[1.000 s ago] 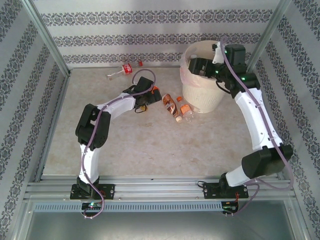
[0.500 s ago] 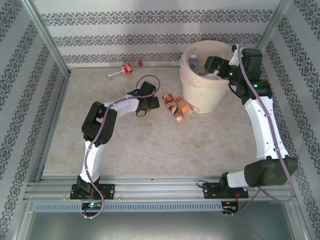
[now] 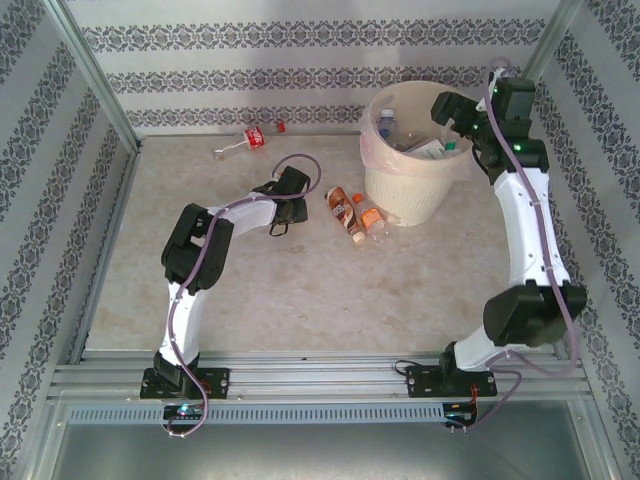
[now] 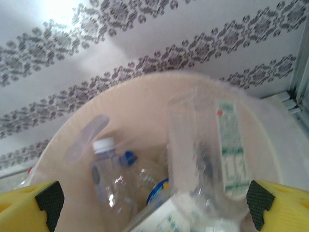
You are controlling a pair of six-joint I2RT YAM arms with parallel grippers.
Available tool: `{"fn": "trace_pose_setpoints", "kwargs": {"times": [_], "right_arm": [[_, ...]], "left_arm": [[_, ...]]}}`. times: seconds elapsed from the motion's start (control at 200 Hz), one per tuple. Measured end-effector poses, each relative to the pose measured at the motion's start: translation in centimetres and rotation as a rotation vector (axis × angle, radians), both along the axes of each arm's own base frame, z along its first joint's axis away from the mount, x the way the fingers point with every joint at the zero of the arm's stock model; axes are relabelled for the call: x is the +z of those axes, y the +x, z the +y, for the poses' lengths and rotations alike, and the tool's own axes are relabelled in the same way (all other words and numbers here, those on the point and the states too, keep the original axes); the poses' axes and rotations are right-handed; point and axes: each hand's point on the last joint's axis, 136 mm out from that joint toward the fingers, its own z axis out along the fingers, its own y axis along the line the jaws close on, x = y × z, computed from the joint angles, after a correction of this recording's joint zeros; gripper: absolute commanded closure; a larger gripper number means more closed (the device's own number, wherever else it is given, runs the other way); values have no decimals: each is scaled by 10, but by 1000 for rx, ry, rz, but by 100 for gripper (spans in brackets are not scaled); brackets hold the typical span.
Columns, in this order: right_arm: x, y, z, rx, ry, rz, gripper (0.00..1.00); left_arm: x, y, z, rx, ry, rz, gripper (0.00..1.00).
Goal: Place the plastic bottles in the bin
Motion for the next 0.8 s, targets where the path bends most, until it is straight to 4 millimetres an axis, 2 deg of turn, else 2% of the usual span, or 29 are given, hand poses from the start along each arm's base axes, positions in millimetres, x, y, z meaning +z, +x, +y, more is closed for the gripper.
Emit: {"fn": "trace_pose_setpoints", "kwargs": {"times": [0.13, 0.245, 0.325, 0.42, 0.48, 0.67, 0.799], "right_arm": [[-9, 28, -1, 25, -6, 22, 2], [-24, 50, 13, 110, 23, 61, 2], [-36, 57, 27, 180, 45, 92, 2], [-47, 55, 43, 260, 74, 125, 2], [-46, 52, 54, 310, 85, 123, 2], [-27, 41, 66, 367, 93, 87, 2], [-6, 17, 79, 390, 83, 49, 2]], "left_arm": [[1, -8, -1, -14, -14, 9, 56], [6, -13, -1, -23, -25, 11, 57], [13, -15, -3, -31, -40, 4, 57], [26, -15, -4, -38, -57, -16, 58], [36, -15, -6, -45, -69, -31, 58], [78, -24, -13, -90, -145, -97, 59], [118, -30, -21, -151, -220, -184, 59]]}}
